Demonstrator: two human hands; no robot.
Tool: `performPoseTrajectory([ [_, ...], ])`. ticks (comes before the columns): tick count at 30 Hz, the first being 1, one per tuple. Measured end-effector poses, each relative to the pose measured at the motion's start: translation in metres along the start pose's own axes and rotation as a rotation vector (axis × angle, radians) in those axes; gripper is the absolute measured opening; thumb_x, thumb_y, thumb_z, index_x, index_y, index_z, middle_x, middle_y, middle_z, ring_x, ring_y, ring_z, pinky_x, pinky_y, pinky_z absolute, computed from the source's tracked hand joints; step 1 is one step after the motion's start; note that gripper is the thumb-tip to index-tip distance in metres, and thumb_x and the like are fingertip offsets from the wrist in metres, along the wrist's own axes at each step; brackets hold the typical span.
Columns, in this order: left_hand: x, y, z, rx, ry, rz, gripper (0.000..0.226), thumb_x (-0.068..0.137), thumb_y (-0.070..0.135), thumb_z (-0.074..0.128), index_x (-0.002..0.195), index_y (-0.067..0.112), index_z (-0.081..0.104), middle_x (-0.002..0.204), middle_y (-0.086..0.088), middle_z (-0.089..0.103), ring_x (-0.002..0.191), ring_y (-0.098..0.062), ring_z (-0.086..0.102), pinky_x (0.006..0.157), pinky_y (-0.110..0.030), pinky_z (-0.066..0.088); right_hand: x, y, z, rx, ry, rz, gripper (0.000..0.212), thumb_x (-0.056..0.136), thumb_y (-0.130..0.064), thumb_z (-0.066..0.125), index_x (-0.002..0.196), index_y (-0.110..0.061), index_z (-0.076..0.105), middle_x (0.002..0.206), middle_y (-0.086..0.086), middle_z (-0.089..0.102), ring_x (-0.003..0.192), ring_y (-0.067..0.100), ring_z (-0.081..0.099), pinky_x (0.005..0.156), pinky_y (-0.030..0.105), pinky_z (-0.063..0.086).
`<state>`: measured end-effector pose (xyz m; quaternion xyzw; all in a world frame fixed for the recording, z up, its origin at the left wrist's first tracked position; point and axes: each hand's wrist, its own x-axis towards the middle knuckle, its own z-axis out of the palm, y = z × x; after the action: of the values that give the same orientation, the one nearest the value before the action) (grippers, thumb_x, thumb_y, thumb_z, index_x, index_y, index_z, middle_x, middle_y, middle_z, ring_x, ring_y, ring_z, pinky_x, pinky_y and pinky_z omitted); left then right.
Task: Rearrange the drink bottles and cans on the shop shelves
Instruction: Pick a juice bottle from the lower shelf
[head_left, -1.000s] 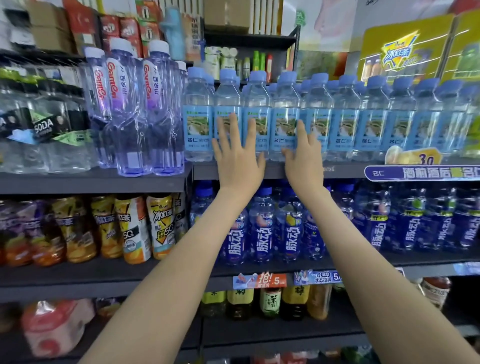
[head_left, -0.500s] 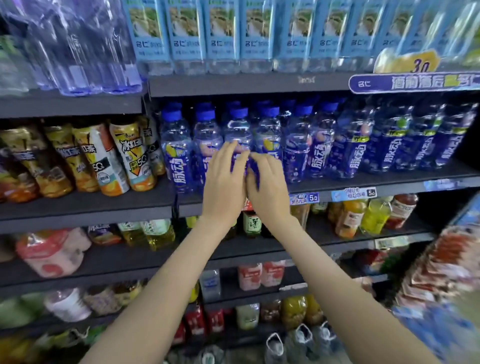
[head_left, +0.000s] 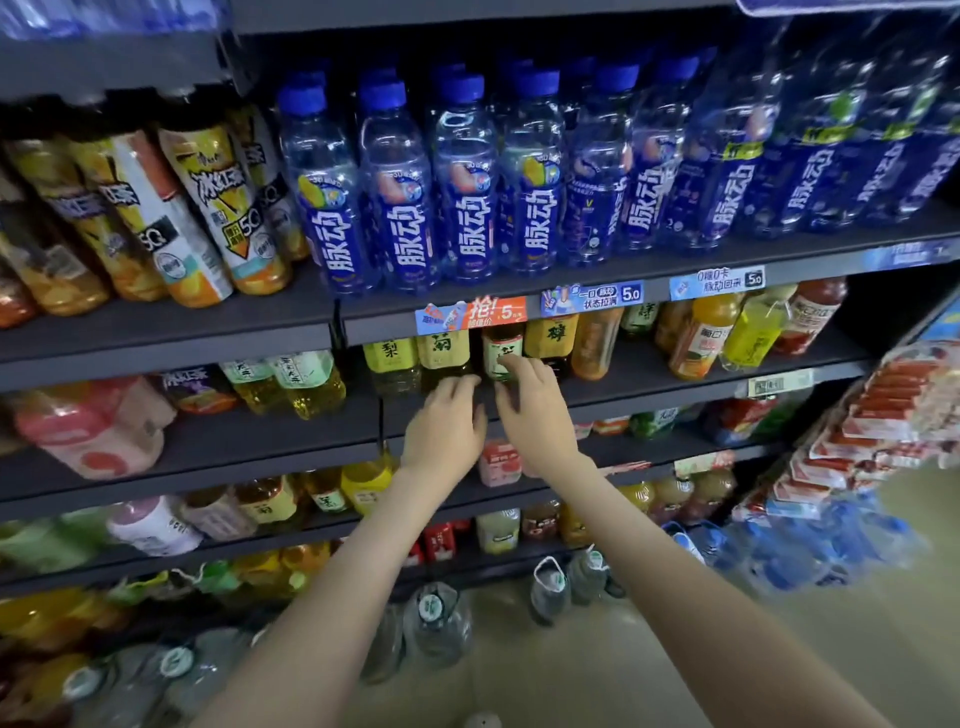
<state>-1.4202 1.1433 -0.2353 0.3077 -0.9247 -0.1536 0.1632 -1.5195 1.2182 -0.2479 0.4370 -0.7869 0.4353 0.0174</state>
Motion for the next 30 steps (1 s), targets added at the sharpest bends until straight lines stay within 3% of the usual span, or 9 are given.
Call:
performPoseTrajectory([
  [4, 0.004, 0.01, 0.02, -0.053, -0.137, -0.004, 0.041, 0.097, 0.024, 0.045, 0.137, 0.016, 0.04, 0.136, -0.007, 0.046, 0.12, -0.026, 0.049, 0.086, -0.038, 0.045, -0.006, 0.028, -0.01, -0.015, -0.007, 0.22, 0.034, 0.093, -0.011, 0.052, 0.127, -0.006, 0.05, 0.123, 0.01, 0.054, 0.121, 0.024, 0.043, 0.094, 0.026, 0.035],
  [7, 0.018, 0.03, 0.041, -0.076, -0.187, 0.062, 0.04, 0.098, 0.025, 0.043, 0.136, 0.016, 0.04, 0.135, -0.007, 0.047, 0.119, -0.026, 0.049, 0.086, -0.036, 0.045, -0.007, 0.061, -0.026, -0.033, 0.04, 0.359, 0.028, 0.094, -0.013, 0.052, 0.122, -0.006, 0.051, 0.119, 0.013, 0.053, 0.116, 0.027, 0.046, 0.088, 0.029, 0.036],
  [12, 0.051, 0.087, 0.081, -0.071, -0.272, 0.14, 0.037, 0.098, 0.026, 0.042, 0.135, 0.017, 0.041, 0.133, -0.006, 0.048, 0.116, -0.027, 0.051, 0.082, -0.035, 0.044, 0.008, 0.135, -0.085, -0.041, 0.22, 0.612, 0.034, 0.094, -0.015, 0.052, 0.124, 0.001, 0.05, 0.121, 0.018, 0.054, 0.112, 0.033, 0.051, 0.078, 0.027, 0.033],
  [17, 0.089, 0.156, 0.134, -0.091, -0.302, 0.127, 0.037, 0.098, 0.025, 0.043, 0.135, 0.018, 0.041, 0.135, -0.006, 0.047, 0.117, -0.029, 0.051, 0.083, -0.039, 0.045, 0.038, 0.233, -0.152, 0.02, 0.386, 0.797, 0.033, 0.091, -0.021, 0.058, 0.112, 0.003, 0.049, 0.106, 0.019, 0.057, 0.1, 0.035, 0.055, 0.069, 0.03, 0.032],
  [20, 0.111, 0.199, 0.177, -0.115, -0.258, 0.018, 0.041, 0.097, 0.025, 0.044, 0.137, 0.019, 0.038, 0.133, -0.008, 0.048, 0.115, -0.03, 0.052, 0.083, -0.04, 0.046, 0.061, 0.289, -0.177, 0.082, 0.385, 0.796, 0.038, 0.084, -0.023, 0.069, 0.103, 0.002, 0.048, 0.096, 0.013, 0.057, 0.098, 0.032, 0.055, 0.067, 0.028, 0.031],
  [23, 0.133, 0.239, 0.222, -0.119, -0.207, -0.076, 0.041, 0.097, 0.025, 0.044, 0.137, 0.018, 0.038, 0.131, -0.009, 0.048, 0.112, -0.03, 0.053, 0.08, -0.04, 0.047, 0.084, 0.335, -0.187, 0.094, 0.351, 0.744, 0.058, 0.07, -0.032, 0.081, 0.108, 0.001, 0.051, 0.109, 0.019, 0.06, 0.104, 0.033, 0.057, 0.073, 0.031, 0.04],
  [26, 0.145, 0.268, 0.258, -0.129, -0.151, -0.139, 0.042, 0.096, 0.024, 0.046, 0.137, 0.017, 0.038, 0.125, -0.009, 0.051, 0.106, -0.03, 0.056, 0.076, -0.039, 0.048, 0.099, 0.364, -0.187, 0.086, 0.331, 0.688, 0.076, 0.064, -0.036, 0.085, 0.117, 0.003, 0.046, 0.118, 0.02, 0.055, 0.114, 0.034, 0.052, 0.089, 0.039, 0.042],
  [30, 0.149, 0.287, 0.283, -0.122, -0.089, -0.211, 0.043, 0.094, 0.022, 0.049, 0.135, 0.012, 0.038, 0.121, -0.014, 0.052, 0.106, -0.034, 0.055, 0.077, -0.041, 0.047, 0.106, 0.383, -0.185, 0.071, 0.251, 0.623, 0.064, 0.077, -0.032, 0.074, 0.119, 0.002, 0.04, 0.123, 0.019, 0.049, 0.117, 0.033, 0.044, 0.091, 0.035, 0.035],
])
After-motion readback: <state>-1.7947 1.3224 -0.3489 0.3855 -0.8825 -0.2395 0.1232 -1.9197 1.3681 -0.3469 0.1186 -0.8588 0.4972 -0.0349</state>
